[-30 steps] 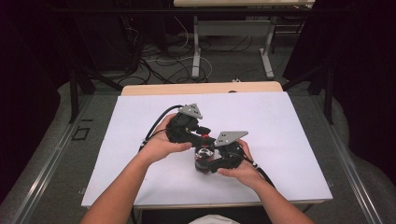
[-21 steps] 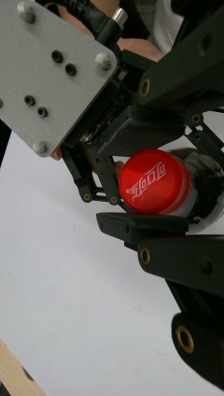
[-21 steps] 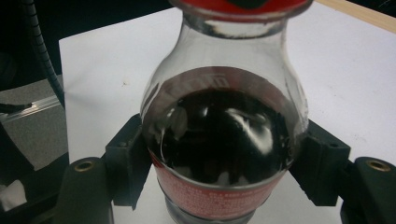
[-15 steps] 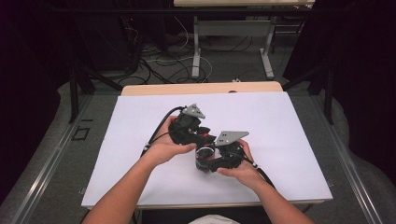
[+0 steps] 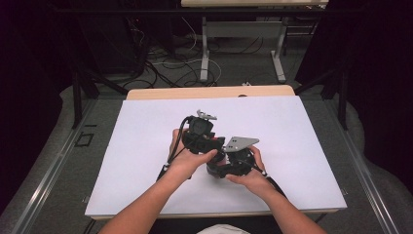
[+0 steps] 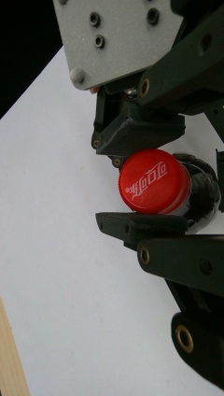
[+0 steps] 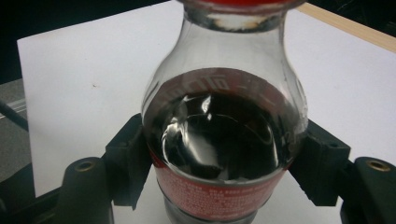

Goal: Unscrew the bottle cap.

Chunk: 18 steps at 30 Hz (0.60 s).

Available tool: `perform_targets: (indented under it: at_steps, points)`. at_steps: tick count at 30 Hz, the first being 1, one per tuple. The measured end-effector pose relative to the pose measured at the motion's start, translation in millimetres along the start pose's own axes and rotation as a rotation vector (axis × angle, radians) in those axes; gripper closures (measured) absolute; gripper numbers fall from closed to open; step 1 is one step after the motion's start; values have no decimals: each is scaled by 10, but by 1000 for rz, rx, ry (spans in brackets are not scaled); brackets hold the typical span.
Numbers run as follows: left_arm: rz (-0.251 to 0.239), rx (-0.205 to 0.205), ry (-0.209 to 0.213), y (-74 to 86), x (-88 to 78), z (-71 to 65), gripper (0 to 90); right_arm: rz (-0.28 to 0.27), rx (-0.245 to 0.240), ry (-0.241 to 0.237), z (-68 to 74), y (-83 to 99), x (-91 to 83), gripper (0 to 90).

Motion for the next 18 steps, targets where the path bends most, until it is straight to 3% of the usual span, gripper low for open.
perform_targets:
  at_steps: [2, 3, 5, 7, 9, 12, 18]
  points:
    - [-5, -8, 20, -4, 4, -2, 604, 1, -1, 5, -3, 3, -2, 296]
    - [-6, 1, 41, -18, 0, 19, 547, -5, 3, 0, -6, 1, -8, 296]
    - [-18, 3, 52, -29, -1, 26, 503, 5, 3, -9, -10, 0, -18, 296]
    - [-19, 32, 81, -51, -44, 80, 472, -6, 11, -29, -19, -8, -31, 296]
    - [-23, 24, 95, -56, -58, 90, 449, -22, 20, -33, -17, -14, -29, 296]
    - [-30, 96, 173, -83, -108, 165, 434, -19, 21, -44, -16, -14, -29, 296]
    - [-71, 203, 280, -95, -154, 252, 424, -34, 27, -66, -7, -21, -28, 296]
Point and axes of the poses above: each handheld gripper's, and its own axes: x roughly forward along the jaws, y roughly out of its underside, z roughly to its left, the point moved 3 cm from there along x, roughly forward along the jaws, and after that the axes turned 1 degree about -y, right-handed, at the moved point
